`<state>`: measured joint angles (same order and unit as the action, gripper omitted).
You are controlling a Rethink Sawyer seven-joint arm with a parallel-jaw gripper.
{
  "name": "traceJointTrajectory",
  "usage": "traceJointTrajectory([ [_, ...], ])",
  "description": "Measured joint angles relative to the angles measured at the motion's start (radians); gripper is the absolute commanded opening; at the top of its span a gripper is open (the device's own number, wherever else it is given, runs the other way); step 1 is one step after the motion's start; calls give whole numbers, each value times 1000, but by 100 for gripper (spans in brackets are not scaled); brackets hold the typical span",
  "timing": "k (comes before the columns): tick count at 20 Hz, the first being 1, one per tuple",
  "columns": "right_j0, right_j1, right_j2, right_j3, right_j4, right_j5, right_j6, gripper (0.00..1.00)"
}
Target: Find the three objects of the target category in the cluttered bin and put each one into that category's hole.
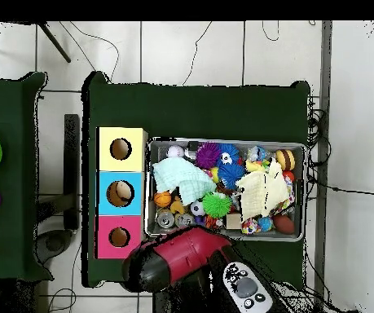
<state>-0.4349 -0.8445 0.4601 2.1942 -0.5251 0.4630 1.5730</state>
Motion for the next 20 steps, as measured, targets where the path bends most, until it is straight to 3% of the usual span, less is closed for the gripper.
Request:
traceJointTrajectory([
  [20,-65,83,5,-58,-50,0,0,100],
])
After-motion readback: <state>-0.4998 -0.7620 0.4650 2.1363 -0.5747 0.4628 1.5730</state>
